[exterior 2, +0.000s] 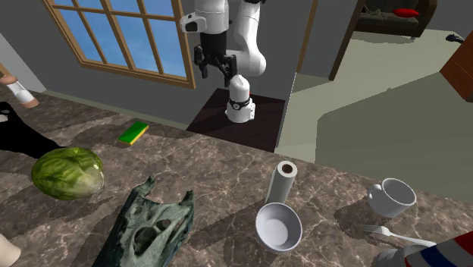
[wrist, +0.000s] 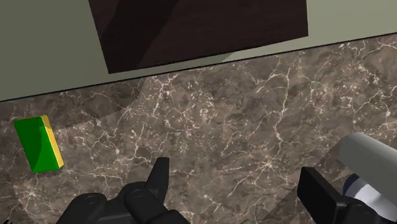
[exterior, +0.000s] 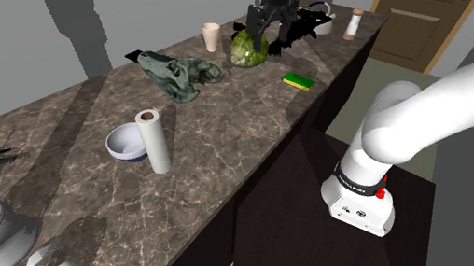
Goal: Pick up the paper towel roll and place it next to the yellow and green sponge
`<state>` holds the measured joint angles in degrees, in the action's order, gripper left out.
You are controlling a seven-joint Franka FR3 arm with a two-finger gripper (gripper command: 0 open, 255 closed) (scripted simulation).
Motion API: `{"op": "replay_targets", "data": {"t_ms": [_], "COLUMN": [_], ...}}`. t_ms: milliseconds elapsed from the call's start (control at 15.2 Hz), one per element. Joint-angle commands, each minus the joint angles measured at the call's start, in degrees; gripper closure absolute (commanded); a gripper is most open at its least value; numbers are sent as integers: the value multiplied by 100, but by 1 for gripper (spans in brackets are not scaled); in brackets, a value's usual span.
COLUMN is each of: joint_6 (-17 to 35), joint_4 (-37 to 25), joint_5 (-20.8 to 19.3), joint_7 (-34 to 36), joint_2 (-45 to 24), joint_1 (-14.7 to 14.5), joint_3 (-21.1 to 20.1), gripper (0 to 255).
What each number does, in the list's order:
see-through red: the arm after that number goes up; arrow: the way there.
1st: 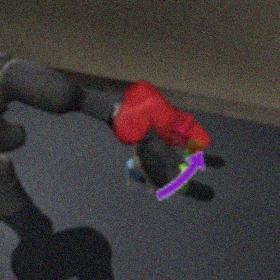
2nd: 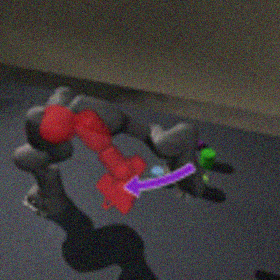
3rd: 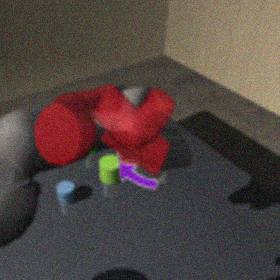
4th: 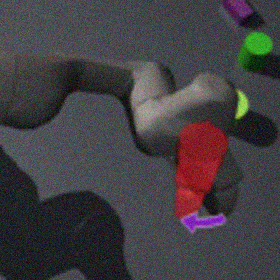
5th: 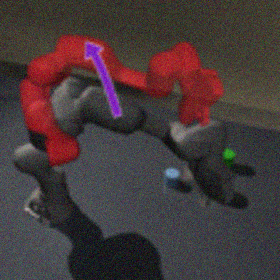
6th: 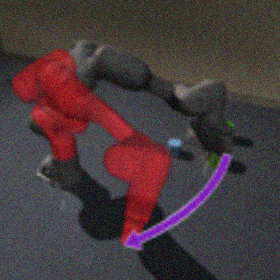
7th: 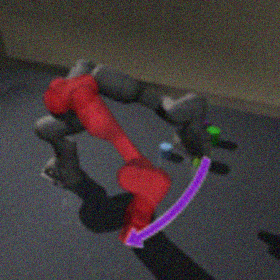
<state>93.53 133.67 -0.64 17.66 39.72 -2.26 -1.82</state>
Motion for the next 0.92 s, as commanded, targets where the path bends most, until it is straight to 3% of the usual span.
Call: {"op": "replay_targets", "data": {"t_ms": [0,858], "joint_6": [258,1549], "joint_4": [11,-880], "joint_5": [153,592], "joint_7": [243,1563], "joint_2": [-254,-2399], "joint_1": [-75,-398], "joint_3": [-185,-1166], "gripper": [0,0]}}
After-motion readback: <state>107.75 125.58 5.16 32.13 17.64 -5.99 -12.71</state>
